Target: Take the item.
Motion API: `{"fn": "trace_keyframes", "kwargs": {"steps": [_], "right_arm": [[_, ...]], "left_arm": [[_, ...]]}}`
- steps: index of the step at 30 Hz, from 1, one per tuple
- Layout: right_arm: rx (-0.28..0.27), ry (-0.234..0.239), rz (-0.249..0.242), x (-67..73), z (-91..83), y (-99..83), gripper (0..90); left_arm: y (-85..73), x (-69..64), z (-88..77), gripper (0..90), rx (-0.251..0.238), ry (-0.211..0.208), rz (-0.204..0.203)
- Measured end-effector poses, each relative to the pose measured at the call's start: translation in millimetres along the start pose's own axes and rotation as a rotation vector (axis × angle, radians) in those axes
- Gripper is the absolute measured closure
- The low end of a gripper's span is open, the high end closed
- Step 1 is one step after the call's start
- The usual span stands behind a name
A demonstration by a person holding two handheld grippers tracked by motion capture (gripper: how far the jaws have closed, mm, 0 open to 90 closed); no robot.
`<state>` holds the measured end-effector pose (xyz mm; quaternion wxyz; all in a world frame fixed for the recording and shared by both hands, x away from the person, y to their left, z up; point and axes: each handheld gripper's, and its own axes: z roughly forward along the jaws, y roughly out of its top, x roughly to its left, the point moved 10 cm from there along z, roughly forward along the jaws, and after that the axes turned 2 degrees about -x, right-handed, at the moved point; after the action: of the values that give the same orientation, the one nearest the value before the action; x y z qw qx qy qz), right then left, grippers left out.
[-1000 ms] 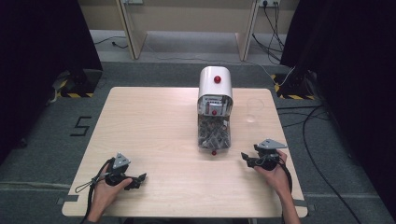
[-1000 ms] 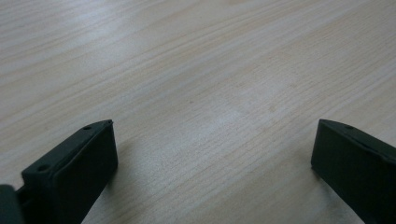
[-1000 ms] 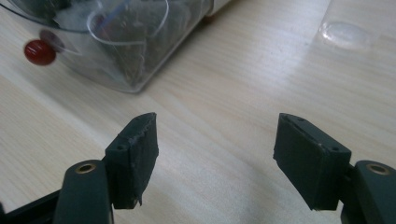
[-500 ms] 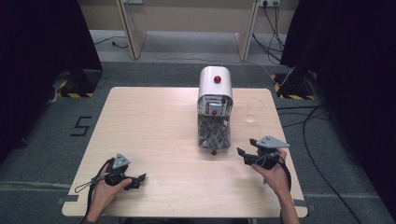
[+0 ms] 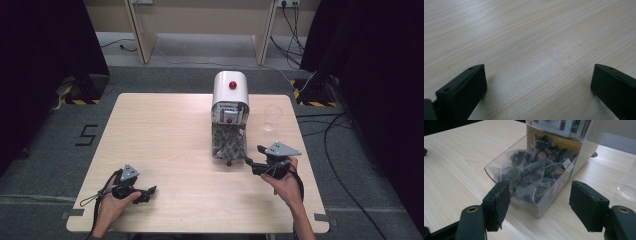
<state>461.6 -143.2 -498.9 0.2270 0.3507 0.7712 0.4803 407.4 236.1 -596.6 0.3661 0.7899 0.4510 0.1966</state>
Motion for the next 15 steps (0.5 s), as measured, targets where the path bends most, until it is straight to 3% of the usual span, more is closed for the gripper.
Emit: {"fn": "trace_keyframes", "kwargs": {"steps": [7,15], "right_arm": [[-0.014,0.017,-0.012,9.9,9.4,12.5,34.1],[0.005,0.042,-0.035,22.9,24.2,11.3,35.5]], "left_arm": [[0.0,0.0,0.0,0.0,0.0,0.0,0.0],[0.0,0.0,0.0,0.0,0.0,0.0,0.001]]}}
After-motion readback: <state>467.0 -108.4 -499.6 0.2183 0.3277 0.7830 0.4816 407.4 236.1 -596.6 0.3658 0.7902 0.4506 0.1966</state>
